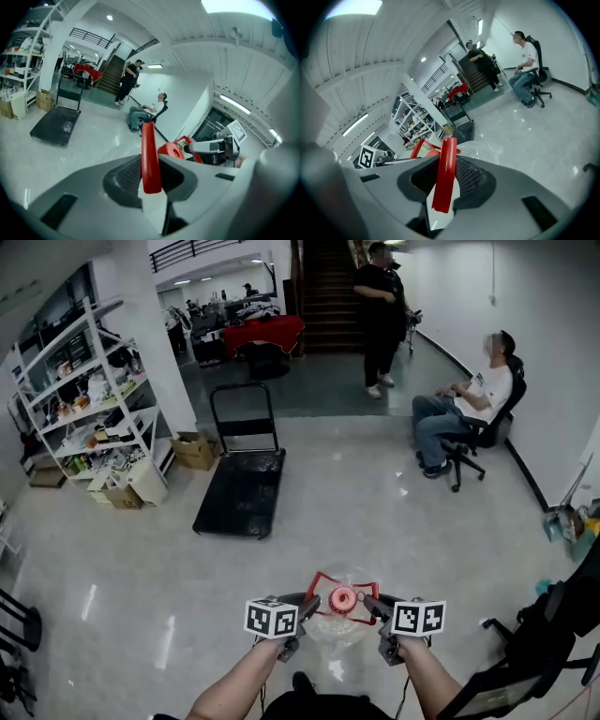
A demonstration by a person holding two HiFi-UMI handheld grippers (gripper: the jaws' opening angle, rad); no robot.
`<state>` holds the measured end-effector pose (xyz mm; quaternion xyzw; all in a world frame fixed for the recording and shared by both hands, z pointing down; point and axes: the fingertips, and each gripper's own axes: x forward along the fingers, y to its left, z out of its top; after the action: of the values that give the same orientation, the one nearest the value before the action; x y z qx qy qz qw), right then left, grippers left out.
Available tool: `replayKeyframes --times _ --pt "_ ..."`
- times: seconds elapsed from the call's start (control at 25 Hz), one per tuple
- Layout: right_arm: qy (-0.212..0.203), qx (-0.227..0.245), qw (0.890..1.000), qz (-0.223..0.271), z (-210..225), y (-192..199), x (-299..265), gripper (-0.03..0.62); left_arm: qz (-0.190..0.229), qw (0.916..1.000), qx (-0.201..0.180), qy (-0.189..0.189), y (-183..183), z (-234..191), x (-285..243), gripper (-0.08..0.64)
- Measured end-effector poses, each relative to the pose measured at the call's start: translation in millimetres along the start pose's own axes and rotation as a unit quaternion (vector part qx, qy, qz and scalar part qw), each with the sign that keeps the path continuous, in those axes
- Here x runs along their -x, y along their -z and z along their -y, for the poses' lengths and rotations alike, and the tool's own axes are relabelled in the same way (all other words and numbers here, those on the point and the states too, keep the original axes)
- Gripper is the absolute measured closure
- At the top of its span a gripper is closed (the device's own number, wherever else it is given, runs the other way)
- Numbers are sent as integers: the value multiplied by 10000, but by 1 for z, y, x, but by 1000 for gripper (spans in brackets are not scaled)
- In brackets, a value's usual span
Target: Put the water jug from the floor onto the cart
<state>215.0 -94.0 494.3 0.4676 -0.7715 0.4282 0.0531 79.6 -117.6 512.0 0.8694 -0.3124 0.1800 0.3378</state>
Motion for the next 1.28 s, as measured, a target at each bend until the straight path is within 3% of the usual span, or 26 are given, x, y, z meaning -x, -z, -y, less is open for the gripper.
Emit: replayKeyframes --times 0.4,0.72,0.92,1.28 --pt "-117 750 9970 117 -61 -68 -76 494 668 9977 -11 -136 -70 -66 43 491" --pt "-250 922 9954 13 -96 -102 -149 494 907 9953 62 -324 -114 -128 66 488" --pt "-551 1097 9924 -118 -107 -126 -187 494 1121 9920 196 -553 -138 -161 70 488" --pt "-1329 1517 9784 -458 -130 -217 -309 494 1505 9788 585 -1262 -224 -260 62 488"
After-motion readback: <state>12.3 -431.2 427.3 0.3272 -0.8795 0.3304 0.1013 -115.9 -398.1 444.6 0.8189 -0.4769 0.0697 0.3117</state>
